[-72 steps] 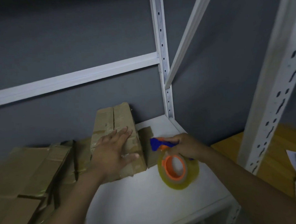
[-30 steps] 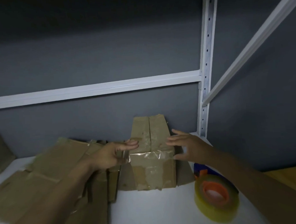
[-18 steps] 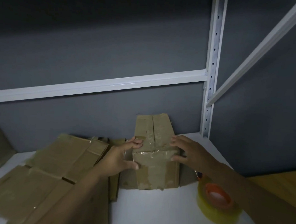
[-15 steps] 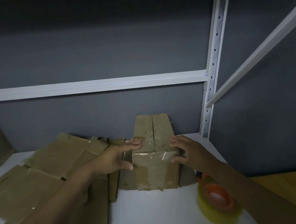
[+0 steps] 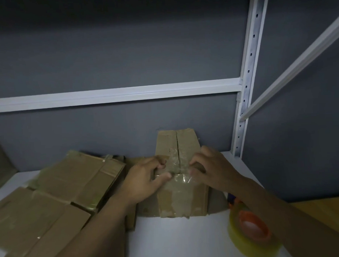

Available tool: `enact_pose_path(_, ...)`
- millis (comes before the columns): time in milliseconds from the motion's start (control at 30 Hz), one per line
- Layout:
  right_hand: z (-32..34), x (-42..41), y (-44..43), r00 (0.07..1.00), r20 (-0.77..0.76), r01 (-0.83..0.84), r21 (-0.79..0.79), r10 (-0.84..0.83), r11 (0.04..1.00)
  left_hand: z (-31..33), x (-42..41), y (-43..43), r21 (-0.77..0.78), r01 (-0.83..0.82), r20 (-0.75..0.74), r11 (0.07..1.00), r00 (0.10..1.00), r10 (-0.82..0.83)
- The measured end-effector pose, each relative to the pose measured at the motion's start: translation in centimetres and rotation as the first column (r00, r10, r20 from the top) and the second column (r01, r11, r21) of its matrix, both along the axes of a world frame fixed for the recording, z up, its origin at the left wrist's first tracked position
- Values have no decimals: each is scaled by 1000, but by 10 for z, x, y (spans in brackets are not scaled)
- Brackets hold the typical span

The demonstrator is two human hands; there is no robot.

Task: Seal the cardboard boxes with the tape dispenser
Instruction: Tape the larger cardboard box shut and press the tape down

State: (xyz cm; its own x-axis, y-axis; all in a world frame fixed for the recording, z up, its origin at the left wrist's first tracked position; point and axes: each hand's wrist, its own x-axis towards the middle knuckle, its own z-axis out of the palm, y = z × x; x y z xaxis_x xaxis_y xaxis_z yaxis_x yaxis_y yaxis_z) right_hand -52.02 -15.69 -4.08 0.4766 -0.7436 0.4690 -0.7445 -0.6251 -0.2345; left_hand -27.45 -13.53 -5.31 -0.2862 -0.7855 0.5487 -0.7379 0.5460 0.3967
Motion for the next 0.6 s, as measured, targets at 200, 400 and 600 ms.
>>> enact_pose_path(200,-31,18,-8,987,44,157,-175,-152,972,-10,-26,-14,-33,-93,-28,995,995,92)
enact_pose_path(400,-44,13,-8,996,84,-14,-200,32,980,-19,-10,-18,-77,84,65,993,995,-79)
enact_pose_path(600,-35,-30,-5,972,176,-191,200,157,961,-11,20,-21,192,270,-95,943,962,-256)
